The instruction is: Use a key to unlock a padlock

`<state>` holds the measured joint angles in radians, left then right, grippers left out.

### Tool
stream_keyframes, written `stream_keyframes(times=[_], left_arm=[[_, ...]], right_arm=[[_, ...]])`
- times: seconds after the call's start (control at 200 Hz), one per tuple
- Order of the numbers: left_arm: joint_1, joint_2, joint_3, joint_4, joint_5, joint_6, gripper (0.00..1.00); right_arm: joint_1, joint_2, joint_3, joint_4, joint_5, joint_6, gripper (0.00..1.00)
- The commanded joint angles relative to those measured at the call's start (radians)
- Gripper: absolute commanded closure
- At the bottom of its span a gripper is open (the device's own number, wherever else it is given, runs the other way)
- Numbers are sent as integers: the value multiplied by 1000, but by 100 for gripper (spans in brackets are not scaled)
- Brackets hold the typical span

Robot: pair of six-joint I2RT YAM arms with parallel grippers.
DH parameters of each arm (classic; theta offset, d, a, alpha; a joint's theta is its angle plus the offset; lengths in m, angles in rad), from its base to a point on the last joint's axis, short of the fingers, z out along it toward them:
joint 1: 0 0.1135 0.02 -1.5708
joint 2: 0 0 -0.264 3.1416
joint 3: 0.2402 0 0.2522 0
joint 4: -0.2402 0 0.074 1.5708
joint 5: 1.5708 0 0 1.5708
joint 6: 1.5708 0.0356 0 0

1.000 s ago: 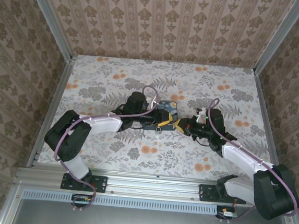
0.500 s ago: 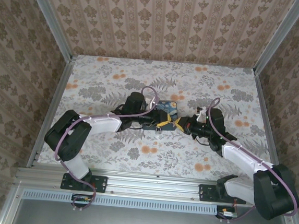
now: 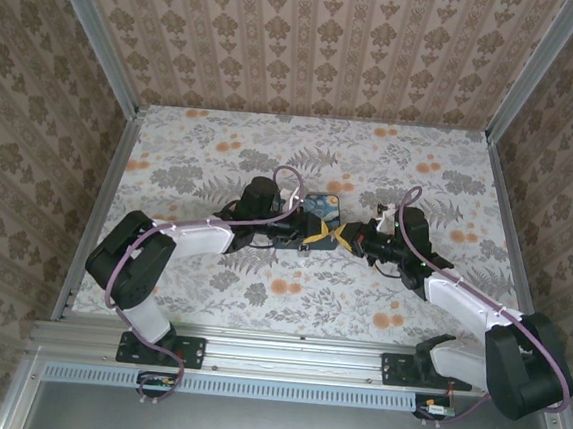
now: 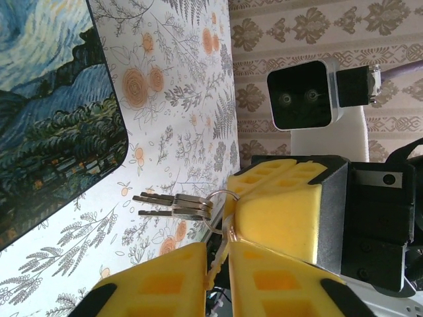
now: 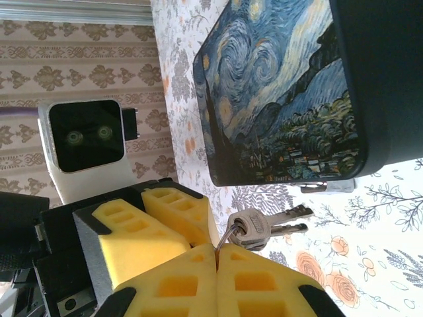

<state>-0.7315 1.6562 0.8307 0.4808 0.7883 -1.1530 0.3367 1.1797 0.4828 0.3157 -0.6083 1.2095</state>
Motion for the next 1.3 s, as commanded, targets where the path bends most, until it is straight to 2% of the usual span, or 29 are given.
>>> stream_keyframes(times=[0.0, 0.17, 0.205, 0.25, 0.345, 0.41, 0.495, 0.625, 0.69, 0.79, 0.855, 0.97, 1.155, 1.295], left_arm=[[-4, 10, 10, 74, 45, -9, 86], [3, 10, -8, 114, 49, -18, 98], [8, 11, -12, 123, 56, -14, 100], [20, 6, -13, 124, 71, 0, 100], [52, -15, -13, 84, 126, 68, 100], [66, -36, -4, 1, 164, 152, 100], [65, -59, 21, -96, 213, 246, 100], [47, -76, 38, -100, 280, 282, 100], [37, -82, 53, -130, 289, 307, 100], [34, -78, 63, -124, 295, 301, 100], [24, -76, 73, -140, 308, 325, 100], [1, -88, 112, -263, 307, 434, 100], [24, -85, 90, -137, 319, 345, 100], [37, -85, 67, -30, 325, 277, 100]], right_arm=[[13, -9, 14, 27, 13, 15, 92], [13, -24, 14, 3, 10, 5, 90], [13, -28, 15, -9, 7, -3, 84], [11, -38, 19, -63, 6, -28, 70], [-18, -81, 44, -291, 36, -163, 45], [-63, -120, 51, -373, 39, -235, 42], [-106, -153, 68, -376, 3, -279, 42], [-105, -133, 133, -342, -58, -373, 46], [-106, -109, 161, -320, -98, -399, 55], [-95, -44, 193, -267, -218, -388, 62], [-71, -34, 208, -292, -221, -429, 63], [-55, -31, 207, -291, -244, -457, 65], [-42, -38, 163, -193, -315, -412, 68], [-41, -64, 137, -202, -316, -415, 69]])
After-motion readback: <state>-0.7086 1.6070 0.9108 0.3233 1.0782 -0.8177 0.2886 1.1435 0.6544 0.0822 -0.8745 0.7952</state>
